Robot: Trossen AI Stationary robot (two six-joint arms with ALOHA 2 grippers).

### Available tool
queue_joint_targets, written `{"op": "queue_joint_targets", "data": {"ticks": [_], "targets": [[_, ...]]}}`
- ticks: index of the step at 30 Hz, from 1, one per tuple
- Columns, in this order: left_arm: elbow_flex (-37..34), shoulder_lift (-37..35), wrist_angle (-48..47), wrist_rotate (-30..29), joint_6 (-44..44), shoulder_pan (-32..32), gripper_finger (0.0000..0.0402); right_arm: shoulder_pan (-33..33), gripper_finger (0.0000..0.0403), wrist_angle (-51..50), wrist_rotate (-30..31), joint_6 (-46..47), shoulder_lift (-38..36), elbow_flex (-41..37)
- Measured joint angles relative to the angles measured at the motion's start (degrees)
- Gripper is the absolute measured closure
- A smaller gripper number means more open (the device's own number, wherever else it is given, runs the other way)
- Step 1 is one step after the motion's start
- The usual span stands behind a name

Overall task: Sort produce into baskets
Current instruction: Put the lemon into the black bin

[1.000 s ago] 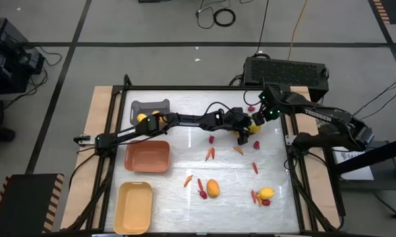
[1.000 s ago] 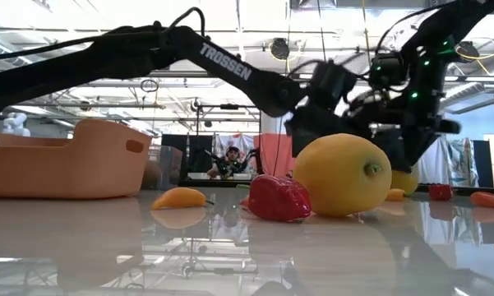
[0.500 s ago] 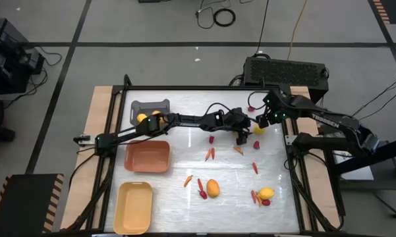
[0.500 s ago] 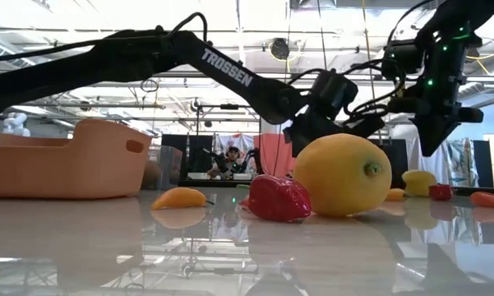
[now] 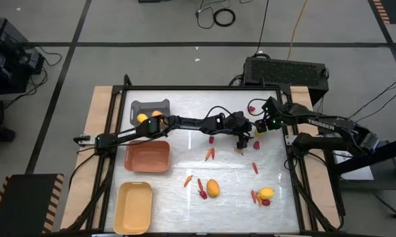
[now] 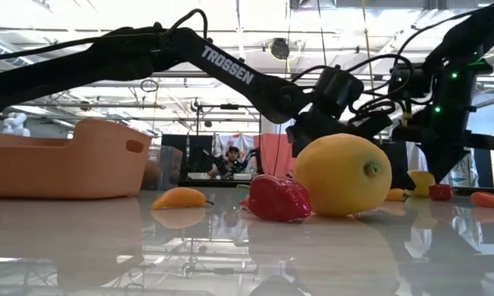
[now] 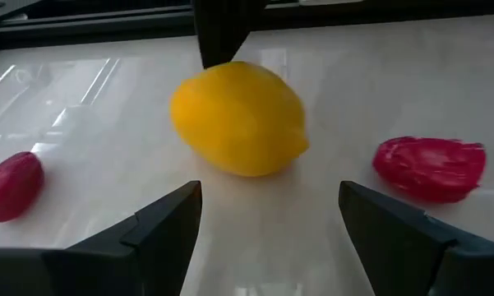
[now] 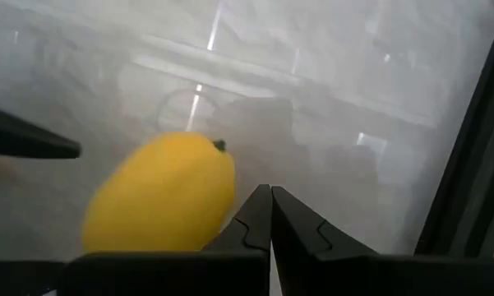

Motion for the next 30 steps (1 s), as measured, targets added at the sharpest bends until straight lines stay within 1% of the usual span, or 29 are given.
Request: {"op": "queue_joint_targets", "data": {"ticks": [4,8,13,21,30], "targets": [[0.06,-0.04,0.24,-0.97,-1.87,-0.37,0.0109,0.19,0.0403,0.41,-2.14,1.33,0.00,-1.85],[0.09,-0.04,0.24,-2.48,-3.26,-0.58,0.0109,1.40,0.0403,3.00,-3.44,2.31,0.02,-3.43],[0.09,-0.07,0.22,-2.69,-3.37,-0.60,0.0109,4.17,0.0403,7.40,-7.26,3.62,0.02,-3.94],[0.09,-0.22,0.19,-3.51,-3.34,-0.63,0.0109,8.49,0.0403,8.35,-14.12,4.75,0.02,-3.94],[0.15,-0.25,-0.21,-3.68,-3.38,-0.58,0.0109,8.96,0.0403,7.33,-14.69,4.71,-0.01,-3.94]]}}
